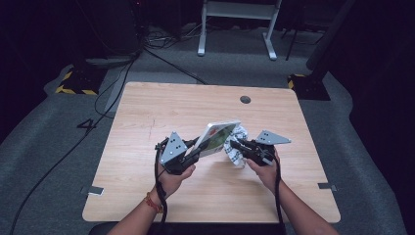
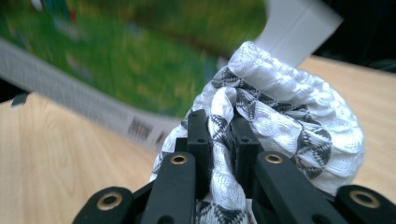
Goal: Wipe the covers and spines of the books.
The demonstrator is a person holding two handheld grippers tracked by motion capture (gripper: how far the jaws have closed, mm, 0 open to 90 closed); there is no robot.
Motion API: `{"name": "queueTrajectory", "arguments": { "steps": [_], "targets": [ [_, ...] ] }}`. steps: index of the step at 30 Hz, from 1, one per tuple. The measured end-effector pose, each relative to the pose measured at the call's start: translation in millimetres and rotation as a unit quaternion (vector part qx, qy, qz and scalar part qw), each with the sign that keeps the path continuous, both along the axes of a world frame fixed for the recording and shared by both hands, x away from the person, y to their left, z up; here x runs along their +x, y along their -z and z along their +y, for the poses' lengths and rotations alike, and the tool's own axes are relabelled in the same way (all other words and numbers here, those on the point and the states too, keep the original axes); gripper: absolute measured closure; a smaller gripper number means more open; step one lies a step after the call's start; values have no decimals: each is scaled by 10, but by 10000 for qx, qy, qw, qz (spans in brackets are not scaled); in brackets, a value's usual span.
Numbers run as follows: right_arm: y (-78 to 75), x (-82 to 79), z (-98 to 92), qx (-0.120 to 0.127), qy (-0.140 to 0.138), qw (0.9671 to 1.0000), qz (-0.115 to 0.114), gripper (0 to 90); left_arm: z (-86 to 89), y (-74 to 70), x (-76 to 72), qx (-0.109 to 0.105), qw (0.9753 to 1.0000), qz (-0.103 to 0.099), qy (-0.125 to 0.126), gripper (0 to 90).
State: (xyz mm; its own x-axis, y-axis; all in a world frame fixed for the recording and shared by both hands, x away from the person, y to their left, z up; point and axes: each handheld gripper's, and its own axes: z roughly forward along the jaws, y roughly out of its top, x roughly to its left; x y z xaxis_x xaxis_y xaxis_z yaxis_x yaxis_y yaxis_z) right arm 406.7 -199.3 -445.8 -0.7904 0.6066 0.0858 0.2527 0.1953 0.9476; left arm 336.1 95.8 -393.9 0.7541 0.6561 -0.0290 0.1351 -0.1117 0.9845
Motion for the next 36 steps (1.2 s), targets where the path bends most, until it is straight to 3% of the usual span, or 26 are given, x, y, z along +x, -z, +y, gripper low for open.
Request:
{"name": "queueTrajectory", "arguments": {
  "steps": [5,10,13,15,22,23,31,33,36],
  "targets": [
    [-67,10,-95,303,-4,9994,-157,825,-31,-13,-21,40,10000,-72,11,788],
    [-29,43,-90,-37,272,9996,-89,826,5,-51,-38,16,9999,-165,-22,789],
    [2,95,-142,30,414,9991,11,826,22,-82,-61,-96,9996,-214,122,791],
    [10,112,-166,145,378,9991,80,826,0,-90,-83,-94,9993,-232,268,791],
    [-33,114,-235,407,310,9986,113,828,21,-86,-56,-132,9993,-251,242,790],
    [-103,100,-284,570,243,9981,13,828,36,-59,-34,-195,9993,-198,248,790],
    [-188,116,-401,821,164,9965,-31,829,18,-52,-53,-201,9988,-203,398,788],
    [-245,123,-476,1065,40,9943,-70,830,19,-51,-56,-227,9986,-217,433,788],
    [-268,118,-507,1082,-36,9941,-106,830,20,-53,-56,-210,9983,-205,497,788]
  ]
}}
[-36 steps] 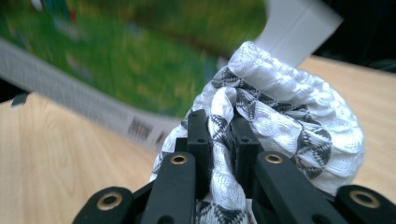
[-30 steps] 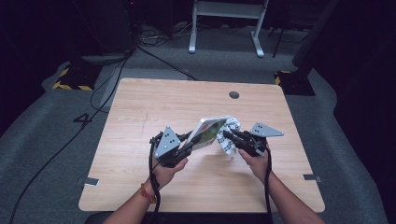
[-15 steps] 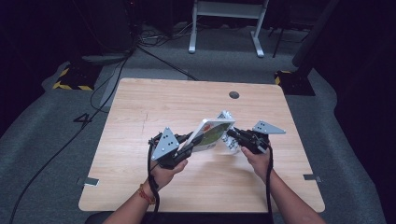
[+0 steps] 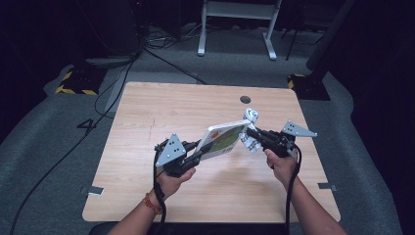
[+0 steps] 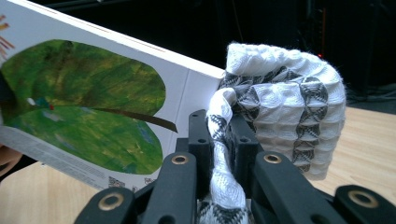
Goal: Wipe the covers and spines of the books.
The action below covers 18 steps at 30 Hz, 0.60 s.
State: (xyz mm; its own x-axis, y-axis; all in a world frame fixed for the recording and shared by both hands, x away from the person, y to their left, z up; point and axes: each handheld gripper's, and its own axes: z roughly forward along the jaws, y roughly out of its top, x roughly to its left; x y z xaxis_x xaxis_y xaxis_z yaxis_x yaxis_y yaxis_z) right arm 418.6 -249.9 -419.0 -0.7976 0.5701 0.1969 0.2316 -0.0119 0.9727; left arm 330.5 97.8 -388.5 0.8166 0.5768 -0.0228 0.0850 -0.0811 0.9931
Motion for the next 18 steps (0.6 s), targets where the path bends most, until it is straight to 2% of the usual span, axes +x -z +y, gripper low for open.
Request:
{"name": "queueTrajectory", "arguments": {
  "steps": [4,9,13,18],
  "targets": [
    [-27,7,-44,122,-50,9999,3,832,-19,40,10,177,9998,91,57,783],
    [-38,18,-77,68,-41,10000,-16,833,-79,76,16,467,9988,146,69,777],
    [-37,30,-93,45,-59,10000,-20,834,-118,121,29,752,9969,232,81,771],
    [-24,46,-105,39,-110,9999,24,837,-150,157,62,966,9945,377,127,763]
  ]
}}
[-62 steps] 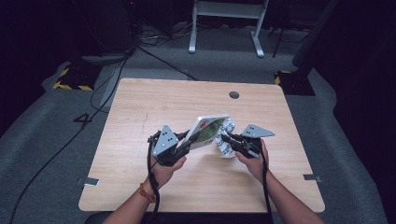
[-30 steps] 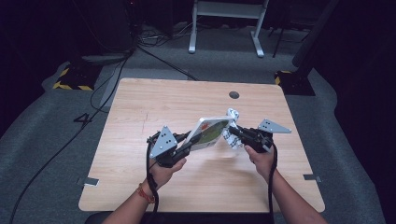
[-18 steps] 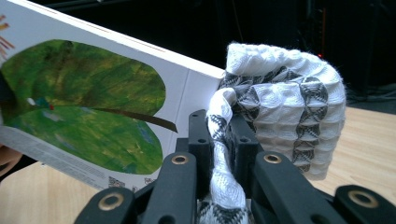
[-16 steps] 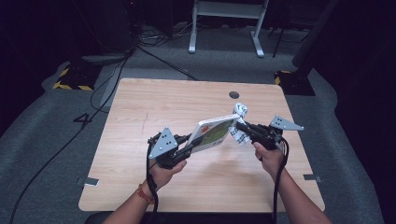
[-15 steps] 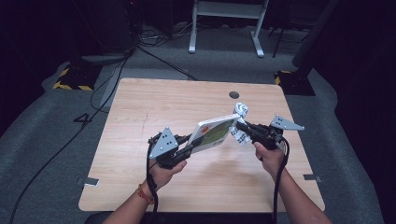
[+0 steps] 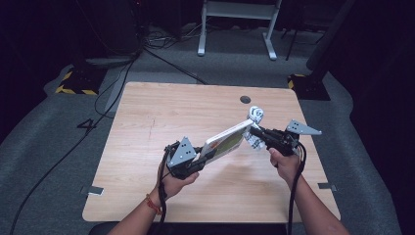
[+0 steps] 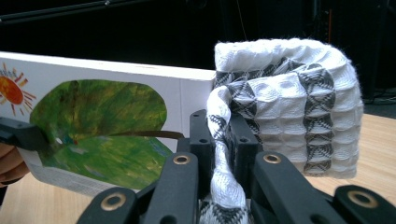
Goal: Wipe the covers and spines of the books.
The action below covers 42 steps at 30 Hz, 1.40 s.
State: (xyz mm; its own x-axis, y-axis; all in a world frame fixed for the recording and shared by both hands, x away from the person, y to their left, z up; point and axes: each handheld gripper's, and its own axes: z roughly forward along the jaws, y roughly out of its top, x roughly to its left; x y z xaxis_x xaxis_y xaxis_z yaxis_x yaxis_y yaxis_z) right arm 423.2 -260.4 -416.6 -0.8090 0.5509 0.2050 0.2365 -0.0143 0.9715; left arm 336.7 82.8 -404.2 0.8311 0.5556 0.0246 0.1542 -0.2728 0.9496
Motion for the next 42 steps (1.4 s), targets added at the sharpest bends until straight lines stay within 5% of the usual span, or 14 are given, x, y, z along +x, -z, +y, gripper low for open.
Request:
{"name": "queueTrajectory", "arguments": {
  "steps": [4,14,18,24,30,34,40,42],
  "targets": [
    [18,16,-7,63,-58,10000,49,837,-47,23,12,275,9996,70,-22,761],
    [-5,-23,36,-202,33,9998,-82,837,-96,93,68,430,9987,288,13,749],
    [-46,-67,71,-402,146,9988,-235,836,-55,110,97,268,9989,371,-124,786],
    [-90,-126,126,-647,207,9971,-339,836,-22,79,72,51,9993,207,-292,790],
    [24,-189,277,-966,-16,9951,-210,835,92,-5,80,-318,9986,122,-409,790],
    [114,-306,514,-1285,-460,9902,-287,835,142,-13,102,-491,9975,138,-484,789],
    [191,-589,1034,-1867,-1094,9734,-750,835,120,-4,94,-627,9967,230,-461,789],
    [209,-622,1087,-1930,-1151,9713,-777,835,128,-8,89,-660,9965,226,-455,789]
  ]
}}
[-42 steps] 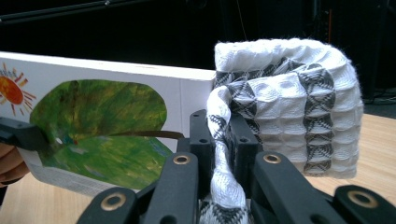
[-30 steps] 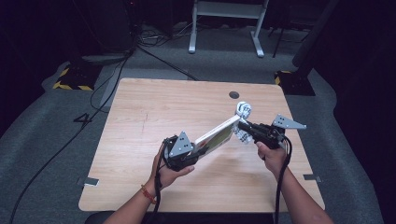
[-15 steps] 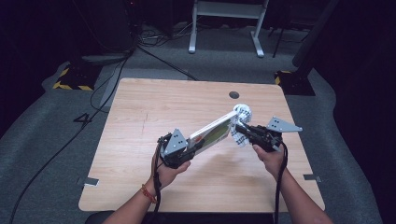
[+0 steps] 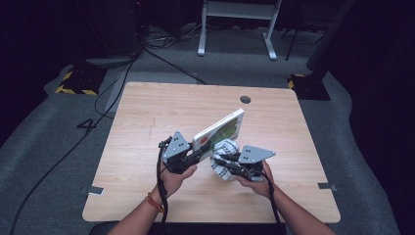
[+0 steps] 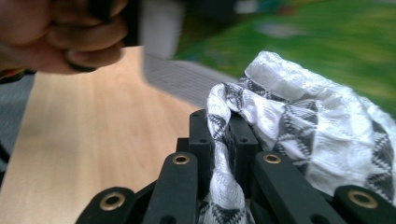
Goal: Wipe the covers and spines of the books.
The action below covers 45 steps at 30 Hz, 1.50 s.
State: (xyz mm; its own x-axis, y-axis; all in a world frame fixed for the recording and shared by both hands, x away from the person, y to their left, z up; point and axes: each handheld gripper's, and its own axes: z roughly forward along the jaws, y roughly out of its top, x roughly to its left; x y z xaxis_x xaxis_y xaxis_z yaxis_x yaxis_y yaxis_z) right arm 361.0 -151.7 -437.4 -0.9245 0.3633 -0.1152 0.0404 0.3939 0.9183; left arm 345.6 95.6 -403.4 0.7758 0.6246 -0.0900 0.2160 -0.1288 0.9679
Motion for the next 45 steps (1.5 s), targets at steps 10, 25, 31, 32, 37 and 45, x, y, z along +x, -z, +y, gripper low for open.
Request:
{"name": "queueTrajectory", "arguments": {
  "steps": [10,25,31,32,37,45],
  "targets": [
    [64,271,-357,-68,1039,9946,-45,835,105,-81,-19,-365,9992,-102,97,789],
    [-304,392,-889,901,1490,9847,-6,835,75,-63,-80,-59,9986,-190,491,789],
    [-453,353,-998,1177,1430,9827,-76,835,-70,-5,-125,174,9966,-190,781,789],
    [-464,353,-1020,1235,1430,9820,-52,835,-93,3,-129,223,9959,-202,854,788],
    [-488,338,-1062,1326,1350,9819,-31,835,-68,-12,-118,212,9968,-264,727,788],
    [-414,275,-898,1138,619,9915,106,835,116,-71,-67,52,9985,-330,435,788]
  ]
}}
